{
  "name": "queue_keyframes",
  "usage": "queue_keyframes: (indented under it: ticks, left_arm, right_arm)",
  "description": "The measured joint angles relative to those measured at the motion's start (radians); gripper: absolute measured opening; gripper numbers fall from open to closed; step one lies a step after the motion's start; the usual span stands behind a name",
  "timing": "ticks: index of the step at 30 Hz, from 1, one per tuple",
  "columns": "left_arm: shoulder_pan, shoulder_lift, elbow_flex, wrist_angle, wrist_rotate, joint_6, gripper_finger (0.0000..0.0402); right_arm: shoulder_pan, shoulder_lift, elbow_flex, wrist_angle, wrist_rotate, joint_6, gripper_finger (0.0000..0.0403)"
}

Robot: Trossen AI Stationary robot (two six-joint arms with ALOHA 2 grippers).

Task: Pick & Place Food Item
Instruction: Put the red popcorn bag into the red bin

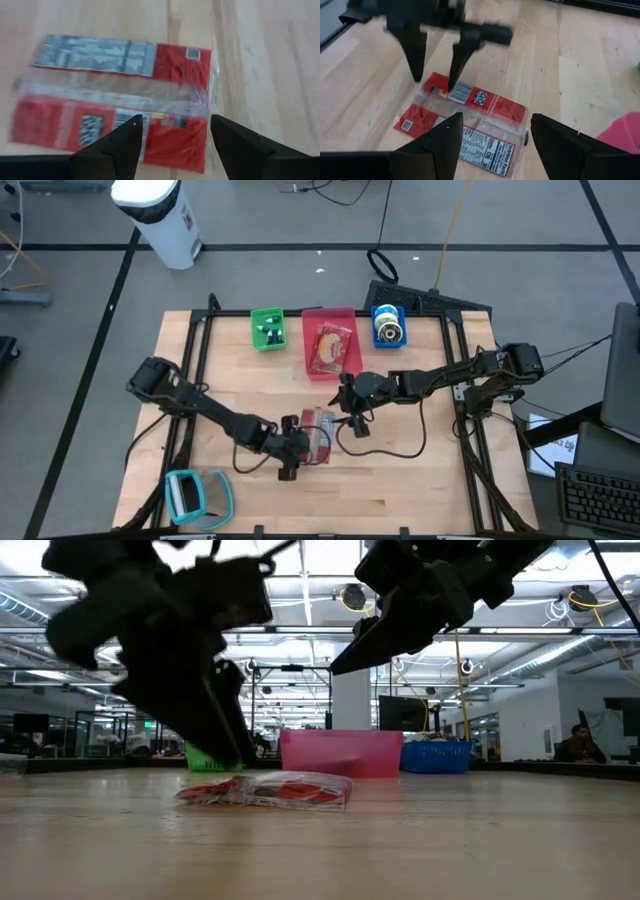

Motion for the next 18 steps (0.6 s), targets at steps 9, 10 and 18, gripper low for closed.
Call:
queue_keyframes:
  ticks: [9, 10, 18]
  left_arm:
    - [-0.001, 0.137, 0.004, 0.09, -0.02, 0.055, 0.0237]
    - [0.001, 0.147, 0.005, 0.095, -0.024, 0.055, 0.0237]
    - [0.005, 0.198, 0.007, 0.113, -0.016, 0.087, 0.0169]
  right_arm:
    - [0.001, 0.0, 0.0, 0.006, 0.0, 0.09, 0.0222]
    - [0.001, 0.0, 0.0, 0.006, 0.0, 0.096, 0.0222]
    - [0.008, 0.0, 0.0, 0.007, 0.003, 0.113, 0.0222]
